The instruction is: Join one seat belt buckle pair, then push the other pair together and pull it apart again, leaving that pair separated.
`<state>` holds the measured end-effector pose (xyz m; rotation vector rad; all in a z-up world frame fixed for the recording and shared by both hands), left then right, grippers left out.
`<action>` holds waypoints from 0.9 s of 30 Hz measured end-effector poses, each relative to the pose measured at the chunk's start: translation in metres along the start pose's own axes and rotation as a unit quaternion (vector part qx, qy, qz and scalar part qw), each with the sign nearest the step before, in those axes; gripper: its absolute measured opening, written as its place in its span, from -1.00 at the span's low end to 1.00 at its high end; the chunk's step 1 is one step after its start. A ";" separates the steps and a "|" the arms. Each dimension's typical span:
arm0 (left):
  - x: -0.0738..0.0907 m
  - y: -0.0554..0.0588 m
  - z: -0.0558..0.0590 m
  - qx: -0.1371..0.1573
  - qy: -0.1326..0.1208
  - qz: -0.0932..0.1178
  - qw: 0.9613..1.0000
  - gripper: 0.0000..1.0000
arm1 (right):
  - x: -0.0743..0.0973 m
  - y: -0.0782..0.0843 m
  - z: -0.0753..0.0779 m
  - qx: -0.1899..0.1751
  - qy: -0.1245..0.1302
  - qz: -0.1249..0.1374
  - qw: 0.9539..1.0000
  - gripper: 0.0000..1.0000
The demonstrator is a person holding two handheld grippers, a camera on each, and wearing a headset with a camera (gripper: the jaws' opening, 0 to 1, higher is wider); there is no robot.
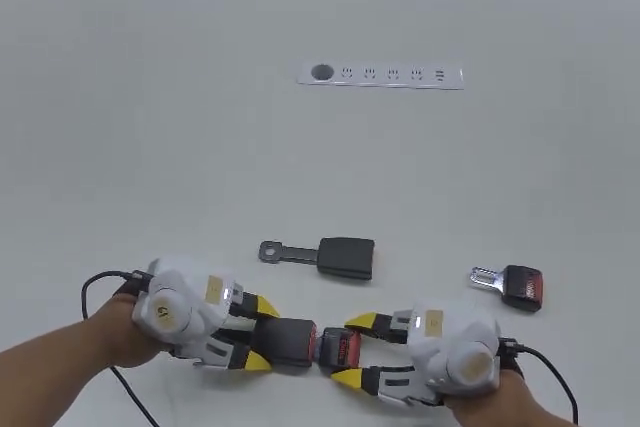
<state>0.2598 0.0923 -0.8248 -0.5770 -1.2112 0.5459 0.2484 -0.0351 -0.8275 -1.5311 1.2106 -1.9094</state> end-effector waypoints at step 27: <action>-0.004 -0.006 0.001 -0.022 -0.007 -0.076 0.997 -0.33 | -0.002 -0.004 -0.001 0.048 0.002 -0.033 0.998 -0.30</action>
Point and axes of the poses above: the centre of the closed fingertips' face, and the gripper's own axes: x roughly backward along the fingers, z roughly to its right, y roughly out of its underside, the point moved 4 cm from there along x, roughly backward along the fingers, and after that the axes turned 13 degrees about y, right-handed, at the moved point
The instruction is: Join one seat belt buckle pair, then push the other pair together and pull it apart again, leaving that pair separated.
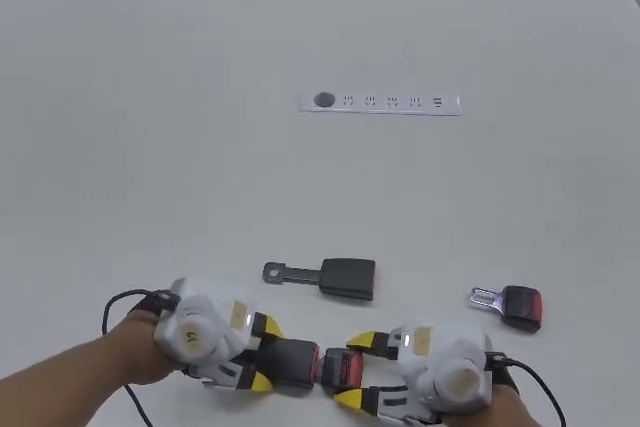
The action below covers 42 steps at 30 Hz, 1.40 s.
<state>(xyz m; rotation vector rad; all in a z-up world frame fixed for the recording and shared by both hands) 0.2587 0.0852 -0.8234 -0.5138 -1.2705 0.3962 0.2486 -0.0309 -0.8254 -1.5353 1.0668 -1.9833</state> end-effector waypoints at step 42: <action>0.076 -0.059 -0.089 0.058 -0.132 0.067 0.987 0.59 | 0.129 0.038 0.131 -0.082 0.129 0.013 0.988 0.60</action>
Point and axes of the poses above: the centre of the closed fingertips' face, and the gripper's own axes: x roughly backward along the fingers, z roughly to its right, y roughly out of its underside, the point moved 4 cm from there along x, roughly backward along the fingers, and after that the axes turned 13 degrees about y, right-handed, at the moved point
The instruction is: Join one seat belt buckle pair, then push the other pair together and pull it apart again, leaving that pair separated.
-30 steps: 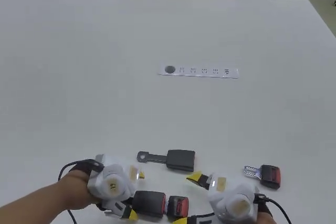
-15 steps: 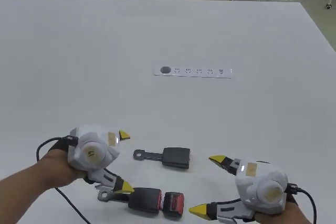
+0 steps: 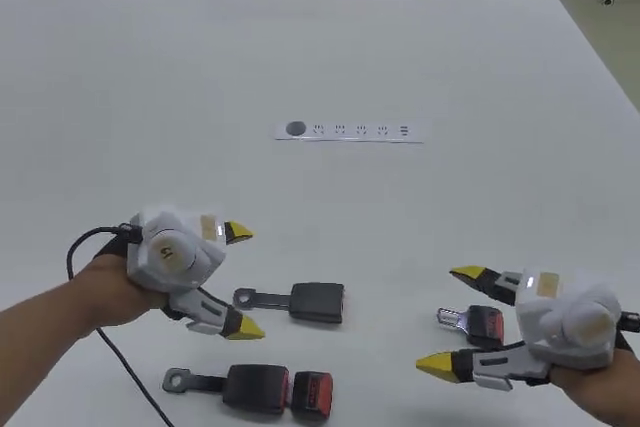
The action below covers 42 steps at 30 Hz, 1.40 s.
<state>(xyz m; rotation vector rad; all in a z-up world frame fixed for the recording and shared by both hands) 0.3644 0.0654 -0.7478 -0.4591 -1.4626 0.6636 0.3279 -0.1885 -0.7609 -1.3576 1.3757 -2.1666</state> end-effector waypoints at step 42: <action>-0.094 0.007 -0.008 -0.026 0.099 -0.029 0.994 -0.13 | 0.003 0.084 0.037 0.022 -0.081 -0.097 0.992 -0.01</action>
Point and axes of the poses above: the centre of the closed fingertips' face, and the gripper's own axes: x roughly backward along the fingers, z roughly to its right, y roughly out of its underside, the point moved 4 cm from there along x, roughly backward along the fingers, and after that the axes turned 13 degrees about y, right-handed, at the moved point
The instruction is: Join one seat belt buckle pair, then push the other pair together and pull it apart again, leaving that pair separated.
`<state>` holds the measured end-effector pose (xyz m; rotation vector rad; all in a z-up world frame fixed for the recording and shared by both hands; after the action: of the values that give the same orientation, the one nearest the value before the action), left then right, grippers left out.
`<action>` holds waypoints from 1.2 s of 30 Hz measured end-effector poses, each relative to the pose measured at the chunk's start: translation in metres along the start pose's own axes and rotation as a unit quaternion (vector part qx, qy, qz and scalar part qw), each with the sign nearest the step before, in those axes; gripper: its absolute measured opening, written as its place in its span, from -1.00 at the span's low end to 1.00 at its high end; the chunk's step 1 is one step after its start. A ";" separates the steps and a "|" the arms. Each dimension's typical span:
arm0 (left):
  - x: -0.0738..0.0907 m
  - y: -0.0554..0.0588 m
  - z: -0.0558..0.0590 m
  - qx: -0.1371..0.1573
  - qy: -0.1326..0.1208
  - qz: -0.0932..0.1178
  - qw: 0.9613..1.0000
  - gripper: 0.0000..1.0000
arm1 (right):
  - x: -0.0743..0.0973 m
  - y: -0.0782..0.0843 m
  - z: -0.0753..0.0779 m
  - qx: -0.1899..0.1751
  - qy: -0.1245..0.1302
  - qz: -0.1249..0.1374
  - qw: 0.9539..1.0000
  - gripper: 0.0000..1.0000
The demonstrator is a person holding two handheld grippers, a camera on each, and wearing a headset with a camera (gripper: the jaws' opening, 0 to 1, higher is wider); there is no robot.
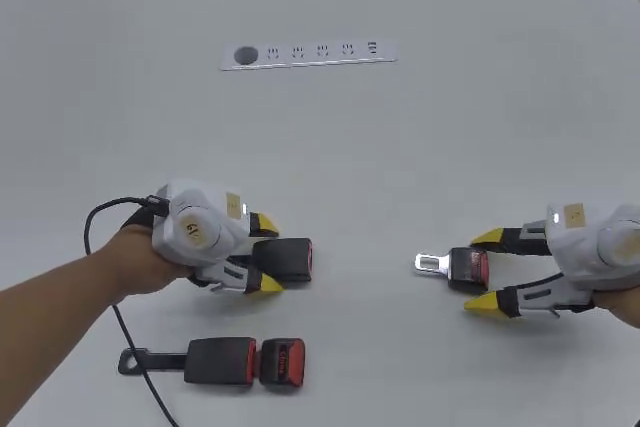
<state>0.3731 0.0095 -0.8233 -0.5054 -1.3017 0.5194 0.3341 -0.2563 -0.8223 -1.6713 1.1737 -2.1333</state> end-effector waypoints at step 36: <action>0.001 -0.005 0.002 -0.037 0.033 0.006 0.999 -0.31 | -0.007 -0.006 0.001 0.014 -0.016 0.080 0.997 -0.31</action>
<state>0.3715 0.0063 -0.8189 -0.5874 -1.2592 0.4623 0.3393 -0.2489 -0.8231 -1.5372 1.2196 -2.0099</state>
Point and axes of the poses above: the centre of the closed fingertips' face, and the gripper's own axes: x roughly backward along the fingers, z roughly to its right, y roughly out of its underside, the point moved 4 cm from there along x, roughly backward along the fingers, and after that the axes turned 13 degrees about y, right-handed, at the moved point
